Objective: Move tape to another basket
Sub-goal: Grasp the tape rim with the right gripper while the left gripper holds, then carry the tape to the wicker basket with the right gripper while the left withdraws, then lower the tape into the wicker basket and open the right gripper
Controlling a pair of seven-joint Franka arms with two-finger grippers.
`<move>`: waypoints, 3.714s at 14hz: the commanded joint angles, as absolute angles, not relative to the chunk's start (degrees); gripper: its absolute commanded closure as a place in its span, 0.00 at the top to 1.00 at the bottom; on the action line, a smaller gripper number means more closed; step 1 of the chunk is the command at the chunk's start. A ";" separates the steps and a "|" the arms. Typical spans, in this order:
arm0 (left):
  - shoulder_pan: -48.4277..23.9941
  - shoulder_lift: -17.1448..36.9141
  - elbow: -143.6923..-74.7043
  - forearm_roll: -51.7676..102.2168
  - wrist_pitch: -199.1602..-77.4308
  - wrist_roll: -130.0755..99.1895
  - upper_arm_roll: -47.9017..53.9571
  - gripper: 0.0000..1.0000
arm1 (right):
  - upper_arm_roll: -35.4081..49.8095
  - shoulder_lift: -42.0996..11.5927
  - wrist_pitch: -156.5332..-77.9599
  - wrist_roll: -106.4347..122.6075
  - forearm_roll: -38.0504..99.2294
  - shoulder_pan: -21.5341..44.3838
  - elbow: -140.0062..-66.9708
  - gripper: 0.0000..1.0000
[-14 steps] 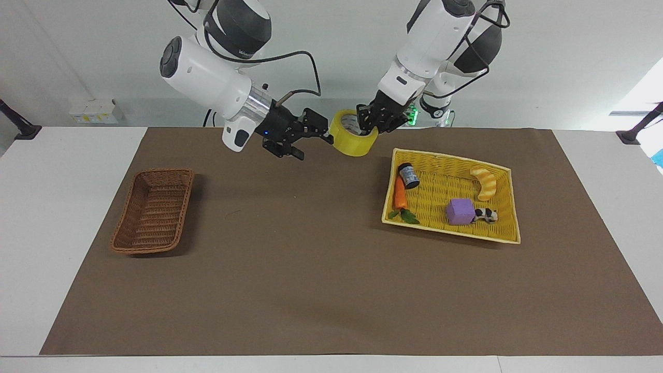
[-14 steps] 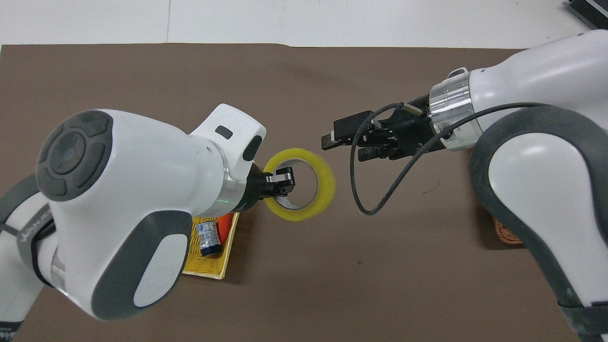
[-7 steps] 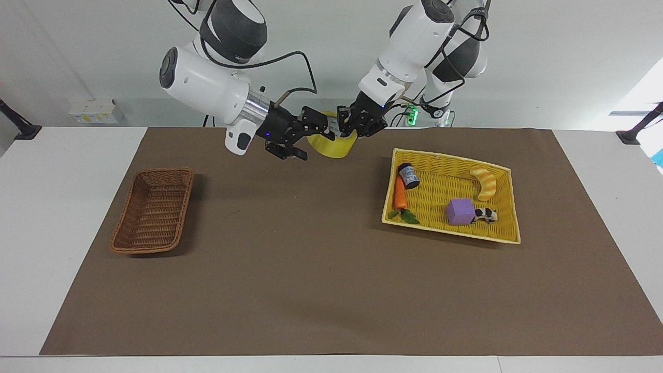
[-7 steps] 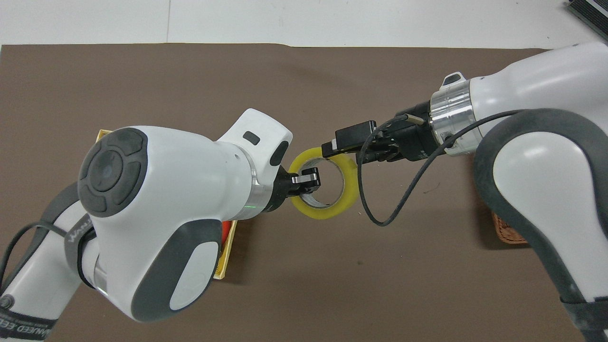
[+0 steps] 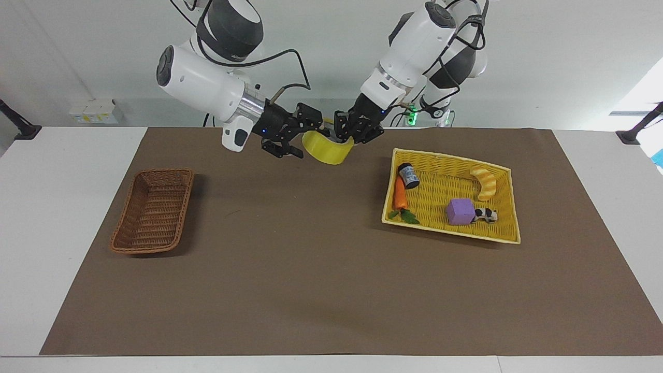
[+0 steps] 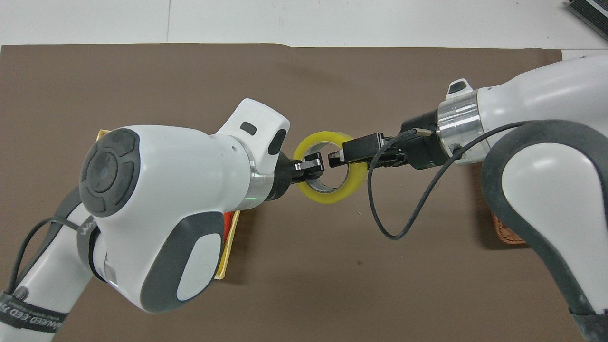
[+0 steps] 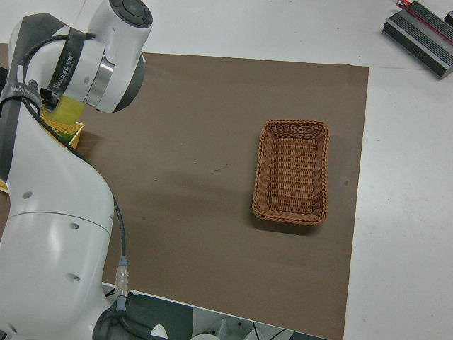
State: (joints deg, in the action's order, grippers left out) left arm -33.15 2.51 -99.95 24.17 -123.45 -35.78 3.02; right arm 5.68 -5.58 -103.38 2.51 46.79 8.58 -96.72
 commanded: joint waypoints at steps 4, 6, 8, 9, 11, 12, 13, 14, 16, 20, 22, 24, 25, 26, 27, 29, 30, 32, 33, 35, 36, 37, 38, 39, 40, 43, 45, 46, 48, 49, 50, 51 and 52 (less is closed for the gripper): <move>-34.01 2.02 -99.23 28.21 -127.97 -35.51 2.28 0.00 | 5.80 -4.57 -102.57 -1.03 47.20 6.94 -98.70 0.00; -34.36 2.02 -99.23 28.21 -127.97 -35.60 2.72 0.03 | 5.80 -4.66 -102.57 -1.23 47.20 6.60 -98.61 0.00; -34.37 2.02 -99.23 28.21 -128.75 -35.86 2.64 0.71 | 5.80 -4.83 -102.39 -1.23 47.20 5.54 -98.26 0.00; -34.28 1.93 -99.23 28.30 -129.46 -36.38 2.64 1.00 | 5.80 -4.83 -102.39 -1.32 47.20 5.36 -98.17 0.00; -33.84 0.97 -99.23 28.30 -129.38 -38.66 2.64 1.00 | 5.63 -4.75 -102.04 -1.32 47.20 5.19 -98.17 0.00; -33.58 0.36 -99.23 28.39 -128.77 -38.76 2.55 1.00 | 5.45 -4.83 -101.78 -1.23 47.20 4.84 -97.91 0.00; -33.05 -0.43 -99.40 28.39 -128.32 -38.76 2.55 1.00 | 5.45 -4.83 -101.52 -1.14 47.20 3.96 -97.82 0.00; -32.26 -0.87 -99.32 28.39 -127.97 -38.59 2.20 1.00 | 5.54 -4.75 -101.34 -0.97 47.20 2.65 -97.82 0.00; -30.16 -1.06 -99.06 27.26 -125.87 -38.50 1.94 1.00 | 5.54 -4.75 -99.33 0.69 47.20 -0.42 -97.65 0.00; -22.96 -1.14 -98.18 18.24 -115.33 -36.92 1.14 1.00 | 5.45 -4.66 -95.54 4.39 47.11 -9.64 -97.65 0.00; -19.09 -1.06 -98.00 14.16 -112.69 -31.24 1.14 1.00 | 5.36 -4.66 -96.15 4.83 44.67 -13.52 -97.65 0.00; -15.31 -0.88 -97.56 11.45 -110.05 -24.03 1.05 1.00 | 5.45 -5.70 -98.16 7.80 42.45 -17.47 -97.91 0.00; -13.29 -0.79 -96.95 8.99 -108.04 -20.34 1.14 1.00 | 5.45 -7.37 -99.57 10.43 42.45 -19.93 -97.82 0.00; -11.44 -0.70 -96.42 7.75 -105.67 -15.60 1.06 1.00 | 5.45 -9.12 -100.28 12.98 42.36 -22.21 -97.82 0.00; -8.55 -0.70 -96.16 7.56 -103.64 -9.81 1.05 1.00 | 5.36 -9.92 -101.59 14.40 41.75 -23.45 -98.00 0.00; -4.85 -0.79 -94.93 5.38 -99.17 -0.83 1.05 1.00 | 5.27 -11.85 -102.13 15.55 41.66 -25.65 -98.79 0.00; -4.40 -0.53 -92.92 1.97 -96.79 1.04 1.05 1.00 | 5.27 -13.17 -102.39 17.56 41.57 -26.53 -98.88 0.00; -4.04 -0.44 -91.94 -2.80 -93.88 5.07 1.05 1.00 | 4.49 -16.33 -102.48 21.08 40.79 -28.03 -98.88 0.00; -3.87 -0.53 -91.85 -2.81 -93.78 7.27 0.88 1.00 | 4.40 -18.09 -102.39 23.79 40.78 -29.43 -98.88 0.00; -2.90 -0.53 -91.85 -2.11 -93.87 7.47 0.97 1.00 | 4.39 -21.34 -102.74 29.16 40.78 -31.28 -98.88 0.00; -2.90 -0.53 -91.76 -1.76 -93.69 7.04 0.97 1.00 | 4.22 -21.88 -102.92 30.22 40.78 -31.72 -99.05 0.00; -2.64 -0.53 -91.76 -1.50 -93.00 6.94 0.97 1.00 | 4.13 -22.15 -103.01 30.84 40.78 -31.90 -100.01 0.00; -2.55 -0.35 -90.97 -0.45 -91.07 6.94 1.05 1.00 | 4.13 -22.41 -103.18 32.42 40.87 -32.17 -100.80 0.00; -2.46 0.17 -89.23 0.17 -88.62 6.86 0.97 1.00 | 4.04 -22.33 -103.79 33.74 40.78 -32.25 -101.59 0.00; -2.37 0.96 -87.29 0.26 -86.68 6.86 0.97 1.00 | 3.87 -22.15 -103.89 34.36 40.78 -32.17 -102.12 0.00; -1.23 0.79 -86.92 1.94 -88.15 6.42 0.97 1.00 | 3.78 -21.80 -104.32 38.13 38.33 -31.99 -103.36 0.19; -1.14 0.35 -87.27 1.50 -89.12 6.77 0.97 1.00 | 3.78 -21.62 -105.90 39.90 36.31 -31.99 -104.23 0.25; -1.14 -0.17 -87.28 1.49 -88.95 6.68 0.97 1.00 | 3.78 -21.53 -105.91 39.90 36.30 -31.99 -104.41 0.35; -1.32 -0.44 -87.45 1.49 -88.86 6.68 1.05 1.00 | 3.78 -21.53 -106.00 39.73 36.30 -31.90 -104.68 0.97; -1.32 -0.44 -87.45 1.58 -88.94 6.68 1.05 1.00 | 3.78 -21.53 -105.82 39.64 36.30 -31.99 -104.59 1.00; -1.23 -0.44 -87.45 1.58 -88.95 6.68 1.05 1.00 | 3.87 -21.62 -104.95 39.73 36.91 -32.08 -103.89 1.00; -1.14 -0.44 -87.45 1.58 -88.95 6.68 1.05 1.00 | 3.87 -21.71 -104.59 39.90 37.61 -32.25 -103.28 1.00; -1.14 -0.44 -87.45 1.58 -88.95 6.68 1.05 1.00 | 3.87 -21.97 -104.24 39.90 38.75 -32.34 -102.23 1.00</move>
